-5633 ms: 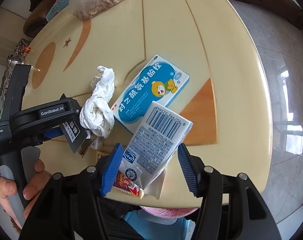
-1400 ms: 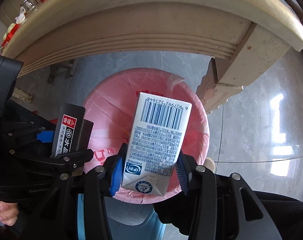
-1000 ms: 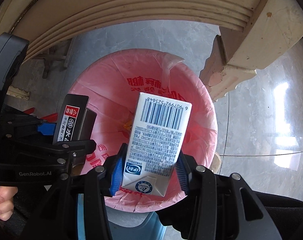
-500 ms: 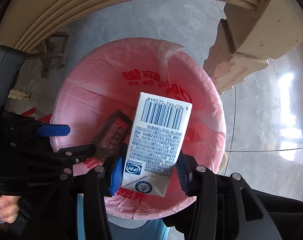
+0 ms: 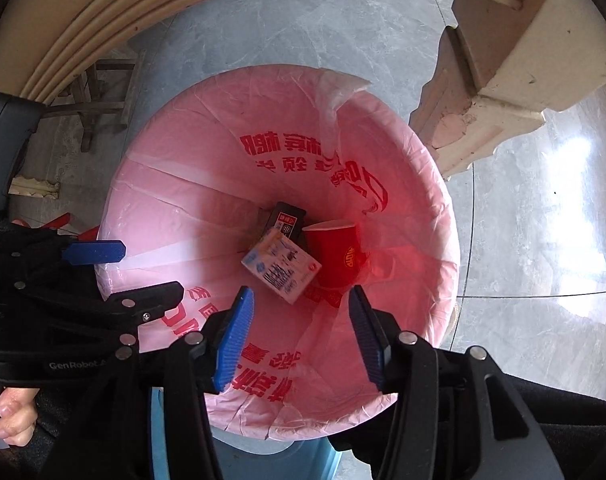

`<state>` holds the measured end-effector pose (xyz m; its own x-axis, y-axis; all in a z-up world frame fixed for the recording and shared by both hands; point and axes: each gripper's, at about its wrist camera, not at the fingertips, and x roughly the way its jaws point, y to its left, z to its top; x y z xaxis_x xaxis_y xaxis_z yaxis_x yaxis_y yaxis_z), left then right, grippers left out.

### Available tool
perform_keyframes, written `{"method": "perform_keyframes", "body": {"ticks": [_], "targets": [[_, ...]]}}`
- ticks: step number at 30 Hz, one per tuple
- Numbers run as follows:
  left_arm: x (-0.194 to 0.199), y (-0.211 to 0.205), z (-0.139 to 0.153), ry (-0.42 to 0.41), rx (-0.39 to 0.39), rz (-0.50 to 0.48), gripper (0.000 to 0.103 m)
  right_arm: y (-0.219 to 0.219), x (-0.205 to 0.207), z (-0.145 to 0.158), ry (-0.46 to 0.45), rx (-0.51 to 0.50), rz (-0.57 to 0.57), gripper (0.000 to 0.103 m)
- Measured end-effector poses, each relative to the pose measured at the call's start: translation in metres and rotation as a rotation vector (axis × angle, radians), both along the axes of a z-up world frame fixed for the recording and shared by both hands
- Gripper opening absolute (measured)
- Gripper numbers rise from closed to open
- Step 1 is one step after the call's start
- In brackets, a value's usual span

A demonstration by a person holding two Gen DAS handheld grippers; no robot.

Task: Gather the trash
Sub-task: 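Open the right tool dropping the milk carton while the left tool drops the black box, then move both open tools back over the table toward the remaining items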

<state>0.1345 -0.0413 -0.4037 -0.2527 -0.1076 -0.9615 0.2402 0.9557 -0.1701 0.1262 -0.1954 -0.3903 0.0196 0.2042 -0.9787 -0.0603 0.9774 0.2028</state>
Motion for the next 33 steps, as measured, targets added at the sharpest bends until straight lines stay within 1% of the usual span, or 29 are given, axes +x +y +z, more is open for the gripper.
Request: {"method": "perform_keyframes", "body": {"ticks": [9,12,16,18,21,22,23,25,26,29,30,31,32,33], "targets": [[-0.002,0.001,0.012,-0.033,0.013,-0.003,0.074,0.003,-0.005,0.014,-0.039,-0.005,0.015,0.050],[-0.006,0.000,0.025,-0.079,0.034,-0.021,0.074,0.006,-0.010,0.026,-0.068,-0.012,0.028,0.051],[-0.014,0.005,0.053,-0.140,0.046,-0.044,0.076,0.012,-0.018,0.052,-0.119,-0.009,0.058,0.051],[-0.018,0.010,0.072,-0.168,0.040,-0.055,0.076,0.014,-0.023,0.069,-0.145,0.014,0.070,0.051],[-0.025,0.022,0.106,-0.207,0.035,-0.067,0.076,0.018,-0.029,0.104,-0.204,0.040,0.100,0.053],[-0.027,0.026,0.118,-0.222,0.041,-0.074,0.076,0.019,-0.031,0.118,-0.228,0.047,0.111,0.056],[-0.028,0.030,0.132,-0.241,0.047,-0.079,0.076,0.020,-0.033,0.132,-0.255,0.053,0.122,0.062],[-0.027,0.039,0.161,-0.278,0.054,-0.088,0.077,0.021,-0.036,0.163,-0.317,0.065,0.148,0.066],[-0.025,0.044,0.175,-0.298,0.060,-0.095,0.077,0.023,-0.037,0.179,-0.345,0.066,0.165,0.067],[-0.015,0.055,0.224,-0.380,0.076,-0.113,0.081,0.032,-0.038,0.227,-0.427,0.058,0.230,0.067],[-0.012,0.058,0.242,-0.415,0.076,-0.123,0.081,0.035,-0.038,0.244,-0.454,0.050,0.258,0.069],[-0.008,0.059,0.259,-0.448,0.081,-0.131,0.081,0.037,-0.037,0.260,-0.482,0.047,0.280,0.075],[-0.003,0.060,0.276,-0.482,0.089,-0.137,0.082,0.039,-0.037,0.277,-0.513,0.045,0.298,0.078],[0.001,0.060,0.291,-0.509,0.094,-0.145,0.083,0.041,-0.037,0.293,-0.537,0.046,0.318,0.079]]}}
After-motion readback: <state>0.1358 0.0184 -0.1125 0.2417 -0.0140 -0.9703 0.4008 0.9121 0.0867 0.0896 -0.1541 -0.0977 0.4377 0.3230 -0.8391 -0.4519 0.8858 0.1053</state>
